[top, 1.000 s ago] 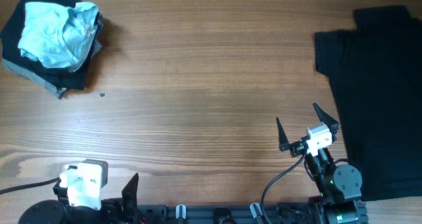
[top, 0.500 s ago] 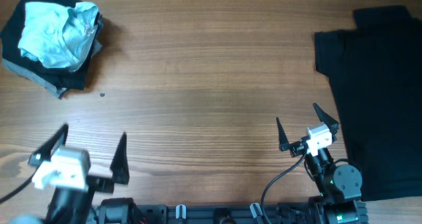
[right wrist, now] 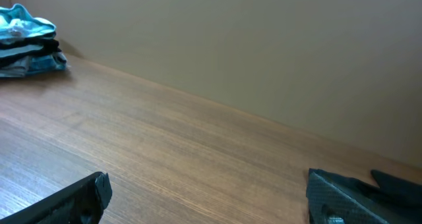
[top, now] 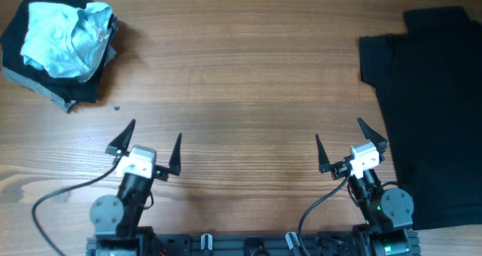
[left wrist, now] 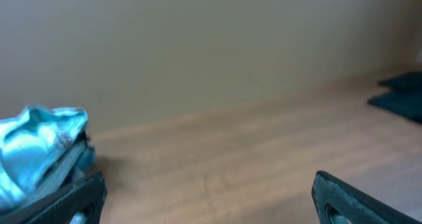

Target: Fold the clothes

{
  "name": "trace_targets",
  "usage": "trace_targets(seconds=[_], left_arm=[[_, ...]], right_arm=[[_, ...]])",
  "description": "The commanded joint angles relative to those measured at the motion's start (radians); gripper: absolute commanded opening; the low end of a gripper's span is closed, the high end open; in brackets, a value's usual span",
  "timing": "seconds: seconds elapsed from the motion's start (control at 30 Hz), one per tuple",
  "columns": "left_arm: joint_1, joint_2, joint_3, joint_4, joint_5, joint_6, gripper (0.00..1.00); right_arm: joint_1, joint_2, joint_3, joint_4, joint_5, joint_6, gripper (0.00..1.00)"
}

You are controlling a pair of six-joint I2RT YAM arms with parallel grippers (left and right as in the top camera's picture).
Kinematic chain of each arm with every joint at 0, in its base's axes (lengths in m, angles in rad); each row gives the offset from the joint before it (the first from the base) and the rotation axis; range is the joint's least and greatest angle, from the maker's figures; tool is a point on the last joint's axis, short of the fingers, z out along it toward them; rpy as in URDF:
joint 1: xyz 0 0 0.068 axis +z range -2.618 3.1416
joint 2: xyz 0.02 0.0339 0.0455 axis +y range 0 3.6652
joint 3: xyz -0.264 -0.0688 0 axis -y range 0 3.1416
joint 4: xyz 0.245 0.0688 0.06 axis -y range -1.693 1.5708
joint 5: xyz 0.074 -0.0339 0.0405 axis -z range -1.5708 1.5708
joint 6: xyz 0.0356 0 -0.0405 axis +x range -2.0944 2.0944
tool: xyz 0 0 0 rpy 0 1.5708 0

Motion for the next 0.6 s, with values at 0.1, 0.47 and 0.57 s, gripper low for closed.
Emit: trace_targets(seconds=[0.1,0.47,0.57], left_arm=[[-0.01,-0.01,-0.038,-0.041,-0.003,0.006,1.0],[-0.01,-0.01,-0.038,-0.041,-0.003,0.007,1.0],[-0.01,-0.01,-0.038,-0.041,-0.003,0.006,1.0]], right_arm=[[-0.003,-0.007,-0.001,0.005,0.014,-0.006,1.0],[-0.003,-0.007,-0.001,0.005,0.014,-0.006,1.0],[-0.003,-0.007,-0.001,0.005,0.014,-0.006,1.0]])
